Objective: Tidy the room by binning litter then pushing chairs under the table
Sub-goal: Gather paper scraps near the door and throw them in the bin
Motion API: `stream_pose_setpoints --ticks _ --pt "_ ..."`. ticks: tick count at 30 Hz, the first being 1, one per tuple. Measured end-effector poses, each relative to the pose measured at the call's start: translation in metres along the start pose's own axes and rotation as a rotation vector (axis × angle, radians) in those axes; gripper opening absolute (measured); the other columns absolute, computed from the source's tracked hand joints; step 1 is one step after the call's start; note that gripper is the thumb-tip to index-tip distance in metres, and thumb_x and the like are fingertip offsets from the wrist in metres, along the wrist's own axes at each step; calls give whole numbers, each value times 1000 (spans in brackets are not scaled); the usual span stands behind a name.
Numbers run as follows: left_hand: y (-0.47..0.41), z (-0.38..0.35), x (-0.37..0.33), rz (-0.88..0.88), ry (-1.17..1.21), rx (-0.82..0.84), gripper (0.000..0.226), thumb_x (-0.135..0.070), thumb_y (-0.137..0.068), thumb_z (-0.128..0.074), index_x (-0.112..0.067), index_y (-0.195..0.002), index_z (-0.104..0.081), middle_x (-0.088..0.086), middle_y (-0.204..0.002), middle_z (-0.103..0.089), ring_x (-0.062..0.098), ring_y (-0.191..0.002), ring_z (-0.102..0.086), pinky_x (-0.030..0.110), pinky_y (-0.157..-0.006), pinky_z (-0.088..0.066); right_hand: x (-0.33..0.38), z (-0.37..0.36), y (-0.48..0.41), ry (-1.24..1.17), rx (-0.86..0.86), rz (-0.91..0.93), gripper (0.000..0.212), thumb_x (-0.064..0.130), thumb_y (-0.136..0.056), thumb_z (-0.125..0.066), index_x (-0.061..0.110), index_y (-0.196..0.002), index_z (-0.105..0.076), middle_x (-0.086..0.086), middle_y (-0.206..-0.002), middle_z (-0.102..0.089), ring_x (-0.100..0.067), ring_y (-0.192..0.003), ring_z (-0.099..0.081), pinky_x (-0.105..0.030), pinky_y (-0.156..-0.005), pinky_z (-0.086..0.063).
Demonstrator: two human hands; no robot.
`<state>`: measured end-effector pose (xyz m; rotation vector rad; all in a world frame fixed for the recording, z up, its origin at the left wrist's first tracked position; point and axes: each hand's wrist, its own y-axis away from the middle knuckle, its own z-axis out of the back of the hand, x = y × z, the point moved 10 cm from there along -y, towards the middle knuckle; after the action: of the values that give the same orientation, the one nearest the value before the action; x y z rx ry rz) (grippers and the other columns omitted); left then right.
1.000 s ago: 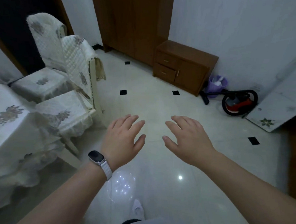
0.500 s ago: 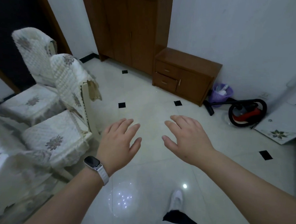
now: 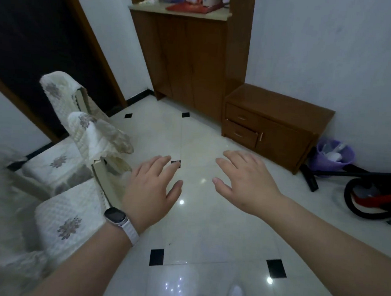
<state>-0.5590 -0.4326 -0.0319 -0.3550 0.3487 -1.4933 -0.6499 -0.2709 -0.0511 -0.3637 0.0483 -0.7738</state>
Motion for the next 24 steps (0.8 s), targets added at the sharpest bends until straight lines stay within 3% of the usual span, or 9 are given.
stream_pose_setpoints --ticks 12,18,24 --pt "-96 -63 57 123 -11 17 42 -38 -88 -58 -16 -123 -64 7 -125 -63 29 -118 -56 42 -97 -41 -40 -53 -135 -93 35 123 52 51 -89 -41 17 -120 -64 -9 -124 -62 -28 -114 -56 -40 -96 -43" --pt "-182 -119 109 87 30 -11 41 -38 -89 -54 -15 -122 -64 9 -126 -63 30 -119 -56 38 -99 -35 -68 -86 -225 -38 29 129 51 50 -89 -43 15 -118 -66 -9 -123 -63 -29 -113 -56 -40 -94 -43" --pt "-279 -170 168 0 82 22 44 -43 -92 -48 -16 -123 -63 8 -130 -61 30 -123 -53 43 -98 -44 -91 -121 -335 16 71 113 49 49 -90 -44 14 -118 -65 -8 -122 -62 -29 -112 -57 -42 -94 -42"
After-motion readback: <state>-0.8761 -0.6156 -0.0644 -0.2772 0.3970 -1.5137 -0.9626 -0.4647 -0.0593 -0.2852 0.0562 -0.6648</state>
